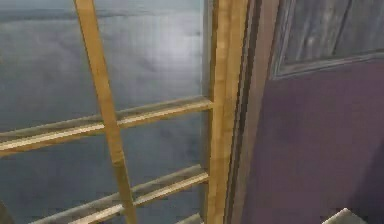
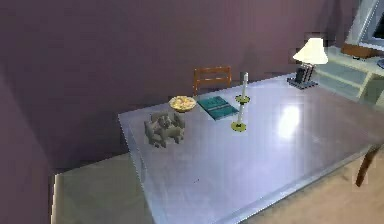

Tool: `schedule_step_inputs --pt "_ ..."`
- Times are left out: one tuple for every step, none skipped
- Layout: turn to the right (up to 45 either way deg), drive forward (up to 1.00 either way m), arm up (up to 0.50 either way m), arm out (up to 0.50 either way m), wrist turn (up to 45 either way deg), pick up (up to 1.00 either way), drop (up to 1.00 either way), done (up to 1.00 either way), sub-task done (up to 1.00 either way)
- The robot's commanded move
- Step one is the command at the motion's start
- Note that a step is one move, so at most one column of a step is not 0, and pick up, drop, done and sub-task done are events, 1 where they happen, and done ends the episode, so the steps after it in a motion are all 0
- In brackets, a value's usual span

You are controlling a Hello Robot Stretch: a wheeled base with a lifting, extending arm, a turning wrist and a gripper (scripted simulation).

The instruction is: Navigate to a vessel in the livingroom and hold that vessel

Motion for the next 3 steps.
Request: schedule_step_inputs --pt "33.0 0.0 0.0 0.0 0.0 0.0 0.0 0.0 0.0" --pt "0.0 0.35 0.0 0.0 0.0 0.0 0.0 0.0 0.0" --pt "27.0 0.0 0.0 0.0 0.0 0.0 0.0 0.0 0.0"
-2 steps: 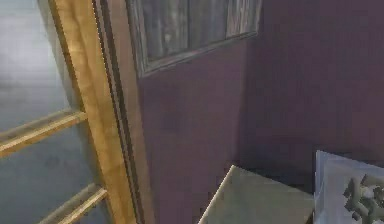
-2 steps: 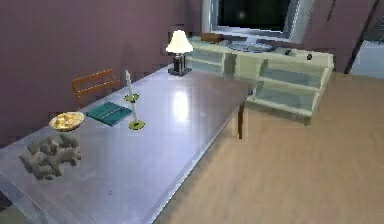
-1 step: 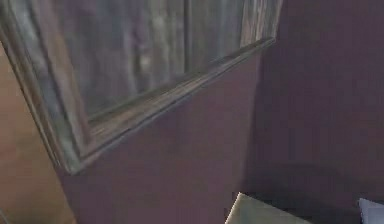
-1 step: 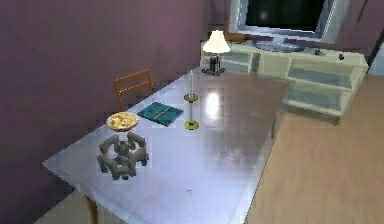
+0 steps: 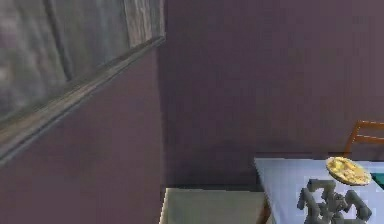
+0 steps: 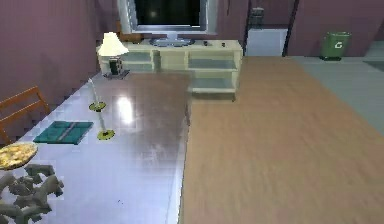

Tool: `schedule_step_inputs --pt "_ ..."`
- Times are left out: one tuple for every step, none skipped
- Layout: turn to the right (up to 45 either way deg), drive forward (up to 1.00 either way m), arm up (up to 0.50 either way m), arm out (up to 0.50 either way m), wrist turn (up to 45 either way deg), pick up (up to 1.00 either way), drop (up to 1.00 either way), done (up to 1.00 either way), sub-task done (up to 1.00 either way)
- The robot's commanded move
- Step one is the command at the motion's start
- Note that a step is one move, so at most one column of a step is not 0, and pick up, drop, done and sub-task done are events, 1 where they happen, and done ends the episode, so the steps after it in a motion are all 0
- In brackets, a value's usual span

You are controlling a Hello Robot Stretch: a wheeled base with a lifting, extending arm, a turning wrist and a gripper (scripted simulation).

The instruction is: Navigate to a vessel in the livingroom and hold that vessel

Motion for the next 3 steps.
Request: schedule_step_inputs --pt "0.0 0.3 0.0 0.0 0.0 0.0 0.0 0.0 0.0" --pt "-30.0 0.0 0.0 0.0 0.0 0.0 0.0 0.0 0.0" --pt "39.0 0.0 0.0 0.0 0.0 0.0 0.0 0.0 0.0"
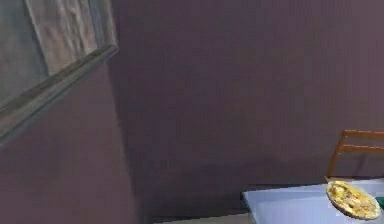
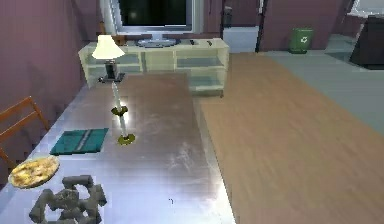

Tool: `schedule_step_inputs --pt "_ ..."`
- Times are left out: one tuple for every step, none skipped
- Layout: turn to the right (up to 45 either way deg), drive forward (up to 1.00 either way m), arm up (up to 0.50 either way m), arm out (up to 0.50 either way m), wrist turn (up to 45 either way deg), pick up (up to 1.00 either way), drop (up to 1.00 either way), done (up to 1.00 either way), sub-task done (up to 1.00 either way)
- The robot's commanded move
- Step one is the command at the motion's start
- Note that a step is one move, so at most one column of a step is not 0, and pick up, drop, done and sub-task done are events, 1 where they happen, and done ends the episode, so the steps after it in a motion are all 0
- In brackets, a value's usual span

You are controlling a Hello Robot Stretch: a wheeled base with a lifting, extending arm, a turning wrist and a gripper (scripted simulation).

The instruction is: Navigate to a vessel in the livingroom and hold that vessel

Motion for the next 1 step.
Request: schedule_step_inputs --pt "0.0 0.4 0.0 0.0 0.0 0.0 0.0 0.0 0.0"
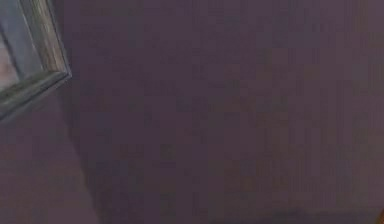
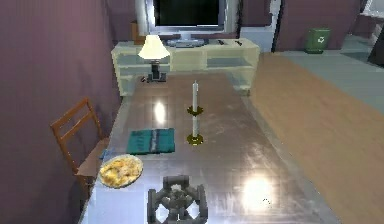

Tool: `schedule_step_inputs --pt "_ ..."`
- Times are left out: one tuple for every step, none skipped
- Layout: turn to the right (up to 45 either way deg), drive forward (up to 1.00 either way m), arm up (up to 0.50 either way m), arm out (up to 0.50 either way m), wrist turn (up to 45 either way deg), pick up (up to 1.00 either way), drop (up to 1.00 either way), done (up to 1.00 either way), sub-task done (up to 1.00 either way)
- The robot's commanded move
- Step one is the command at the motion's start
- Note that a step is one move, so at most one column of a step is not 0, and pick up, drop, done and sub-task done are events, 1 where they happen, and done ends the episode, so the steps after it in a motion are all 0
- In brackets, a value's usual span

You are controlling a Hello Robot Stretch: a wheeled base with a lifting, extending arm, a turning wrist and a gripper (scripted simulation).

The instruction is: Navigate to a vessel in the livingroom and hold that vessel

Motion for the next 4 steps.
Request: schedule_step_inputs --pt "-18.0 0.0 0.0 0.0 0.0 0.0 0.0 0.0 0.0" --pt "0.0 0.0 0.5 0.0 0.0 0.0 0.0 0.0 0.0" --pt "0.0 0.0 0.3 0.0 0.0 0.0 0.0 0.0 0.0" --pt "0.0 0.0 0.0 0.32 0.0 0.0 0.0 0.0 0.0"
